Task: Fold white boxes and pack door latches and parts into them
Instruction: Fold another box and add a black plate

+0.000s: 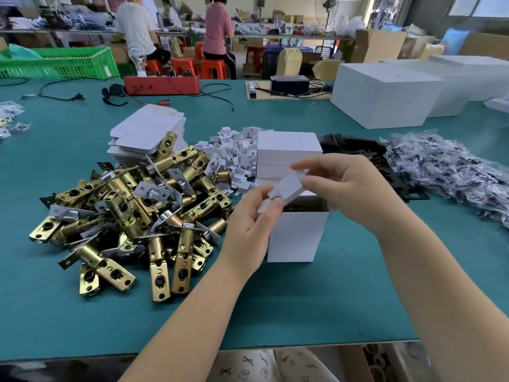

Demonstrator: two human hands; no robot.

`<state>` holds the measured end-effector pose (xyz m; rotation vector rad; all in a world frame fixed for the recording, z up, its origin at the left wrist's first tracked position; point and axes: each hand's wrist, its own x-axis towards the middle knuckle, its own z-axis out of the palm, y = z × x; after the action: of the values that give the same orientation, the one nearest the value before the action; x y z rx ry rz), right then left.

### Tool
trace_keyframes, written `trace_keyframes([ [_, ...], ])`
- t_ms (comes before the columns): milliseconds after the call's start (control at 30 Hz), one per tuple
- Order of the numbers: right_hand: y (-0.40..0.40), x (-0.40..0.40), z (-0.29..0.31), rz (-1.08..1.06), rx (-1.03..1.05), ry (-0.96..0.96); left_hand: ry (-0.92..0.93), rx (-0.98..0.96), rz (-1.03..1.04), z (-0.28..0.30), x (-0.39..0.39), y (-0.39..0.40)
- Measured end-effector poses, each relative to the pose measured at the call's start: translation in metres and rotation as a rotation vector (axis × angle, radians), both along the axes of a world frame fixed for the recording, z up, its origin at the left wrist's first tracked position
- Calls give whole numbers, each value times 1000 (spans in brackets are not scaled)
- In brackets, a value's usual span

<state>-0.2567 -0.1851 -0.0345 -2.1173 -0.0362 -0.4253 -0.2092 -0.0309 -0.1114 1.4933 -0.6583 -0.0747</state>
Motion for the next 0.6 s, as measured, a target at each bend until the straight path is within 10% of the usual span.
trace_keyframes([
  [600, 22, 4, 3, -6, -542, 96, -50, 116, 16, 1, -3, 3],
])
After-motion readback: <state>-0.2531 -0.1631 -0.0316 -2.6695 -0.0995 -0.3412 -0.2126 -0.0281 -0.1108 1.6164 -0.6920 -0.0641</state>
